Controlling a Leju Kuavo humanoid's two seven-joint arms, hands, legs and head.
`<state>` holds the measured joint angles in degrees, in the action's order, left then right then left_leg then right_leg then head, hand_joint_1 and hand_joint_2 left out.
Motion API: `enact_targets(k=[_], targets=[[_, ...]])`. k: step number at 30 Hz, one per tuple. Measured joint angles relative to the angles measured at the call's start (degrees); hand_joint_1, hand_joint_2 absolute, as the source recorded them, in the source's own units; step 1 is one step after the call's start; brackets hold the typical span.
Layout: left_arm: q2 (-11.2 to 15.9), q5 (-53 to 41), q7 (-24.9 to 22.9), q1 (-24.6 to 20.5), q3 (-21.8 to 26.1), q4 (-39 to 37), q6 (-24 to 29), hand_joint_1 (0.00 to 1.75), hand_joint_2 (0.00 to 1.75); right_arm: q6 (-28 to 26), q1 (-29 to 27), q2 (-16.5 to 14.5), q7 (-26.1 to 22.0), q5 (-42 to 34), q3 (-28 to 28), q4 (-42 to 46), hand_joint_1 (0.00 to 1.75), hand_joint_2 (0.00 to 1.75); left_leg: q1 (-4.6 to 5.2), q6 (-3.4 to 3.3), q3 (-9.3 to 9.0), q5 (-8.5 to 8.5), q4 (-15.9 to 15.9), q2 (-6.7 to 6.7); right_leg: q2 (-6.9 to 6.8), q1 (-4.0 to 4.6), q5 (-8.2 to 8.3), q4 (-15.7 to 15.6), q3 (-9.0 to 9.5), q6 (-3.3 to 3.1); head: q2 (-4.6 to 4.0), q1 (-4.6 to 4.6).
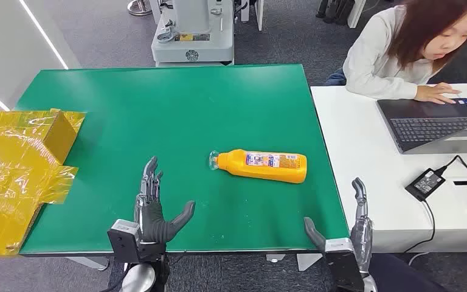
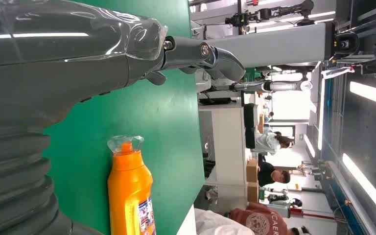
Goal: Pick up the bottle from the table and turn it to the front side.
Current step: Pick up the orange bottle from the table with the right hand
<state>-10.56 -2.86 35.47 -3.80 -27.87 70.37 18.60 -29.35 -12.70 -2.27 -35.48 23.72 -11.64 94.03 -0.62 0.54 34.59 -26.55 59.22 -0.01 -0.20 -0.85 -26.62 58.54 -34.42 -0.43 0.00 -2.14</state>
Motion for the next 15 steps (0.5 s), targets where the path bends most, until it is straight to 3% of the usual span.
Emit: enact_targets(k=[15], targets=[[-0.1, -0.3, -0.2, 0.0, 0.0, -0.3, -0.5, 0.0, 1.75, 1.0, 0.7, 0.2, -0.4, 1.8, 2.0, 0.0, 0.0, 1.75, 0.0, 0.0, 0.0, 0.0, 0.0, 0.0, 0.0, 0.0, 0.0, 0.0, 0.0, 0.0, 0.0, 0.0]])
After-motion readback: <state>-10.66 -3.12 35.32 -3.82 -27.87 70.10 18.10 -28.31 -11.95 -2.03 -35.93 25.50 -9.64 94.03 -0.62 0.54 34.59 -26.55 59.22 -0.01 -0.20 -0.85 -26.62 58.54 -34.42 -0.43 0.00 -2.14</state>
